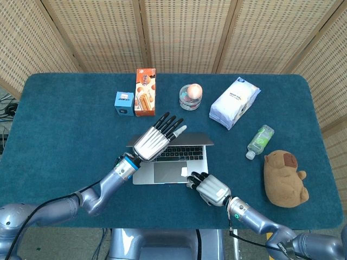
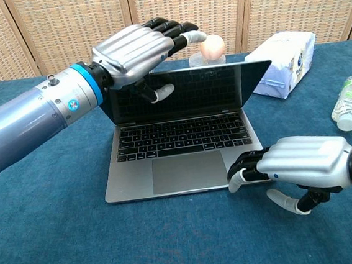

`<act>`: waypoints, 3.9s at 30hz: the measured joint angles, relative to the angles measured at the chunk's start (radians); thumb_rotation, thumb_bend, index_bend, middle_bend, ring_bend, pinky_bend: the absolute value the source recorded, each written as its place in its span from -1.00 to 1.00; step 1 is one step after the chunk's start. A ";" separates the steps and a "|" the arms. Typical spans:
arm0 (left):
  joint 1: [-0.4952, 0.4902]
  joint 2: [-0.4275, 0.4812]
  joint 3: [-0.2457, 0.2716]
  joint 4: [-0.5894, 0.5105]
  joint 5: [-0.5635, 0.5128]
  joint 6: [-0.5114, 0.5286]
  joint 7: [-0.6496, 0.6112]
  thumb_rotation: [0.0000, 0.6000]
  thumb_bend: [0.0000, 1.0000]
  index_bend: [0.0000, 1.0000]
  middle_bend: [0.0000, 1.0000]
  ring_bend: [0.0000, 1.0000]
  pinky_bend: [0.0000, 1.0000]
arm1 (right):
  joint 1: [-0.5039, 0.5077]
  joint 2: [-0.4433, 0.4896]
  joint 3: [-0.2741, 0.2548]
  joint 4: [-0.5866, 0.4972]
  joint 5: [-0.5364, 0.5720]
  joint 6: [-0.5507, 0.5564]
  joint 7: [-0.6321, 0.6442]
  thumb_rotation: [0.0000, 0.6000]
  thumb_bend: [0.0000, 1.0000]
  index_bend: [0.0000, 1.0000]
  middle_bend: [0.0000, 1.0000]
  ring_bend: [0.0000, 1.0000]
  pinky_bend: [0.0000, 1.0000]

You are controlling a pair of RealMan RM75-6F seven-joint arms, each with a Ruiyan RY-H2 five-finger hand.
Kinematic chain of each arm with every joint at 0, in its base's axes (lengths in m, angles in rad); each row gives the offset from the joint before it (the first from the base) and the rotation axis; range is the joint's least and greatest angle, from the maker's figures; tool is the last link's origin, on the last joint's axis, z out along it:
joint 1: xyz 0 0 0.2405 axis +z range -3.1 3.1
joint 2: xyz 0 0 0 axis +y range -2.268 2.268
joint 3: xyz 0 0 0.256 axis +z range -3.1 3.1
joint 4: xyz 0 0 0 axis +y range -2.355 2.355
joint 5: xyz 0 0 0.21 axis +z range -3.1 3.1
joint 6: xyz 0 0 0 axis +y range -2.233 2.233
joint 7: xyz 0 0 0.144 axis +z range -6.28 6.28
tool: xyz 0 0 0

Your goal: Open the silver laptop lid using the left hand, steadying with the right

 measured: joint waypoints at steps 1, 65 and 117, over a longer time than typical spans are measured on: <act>-0.004 -0.001 -0.005 0.007 -0.005 -0.003 -0.003 1.00 -0.12 -1.00 -1.00 -1.00 -1.00 | 0.002 -0.001 -0.001 0.001 -0.002 0.001 0.004 1.00 0.55 -0.62 -0.73 -0.92 -0.61; -0.165 -0.077 -0.134 0.291 -0.266 -0.084 0.081 1.00 -0.12 -1.00 -1.00 -1.00 -1.00 | 0.041 0.009 -0.038 0.022 -0.033 0.037 0.094 1.00 0.55 -0.62 -0.73 -0.92 -0.61; 0.520 0.634 0.131 -0.447 -0.104 0.408 -0.547 1.00 -1.00 -1.00 -1.00 -1.00 -1.00 | -0.364 0.235 0.045 0.126 0.014 0.719 0.498 1.00 -1.00 -0.95 -1.00 -1.00 -0.99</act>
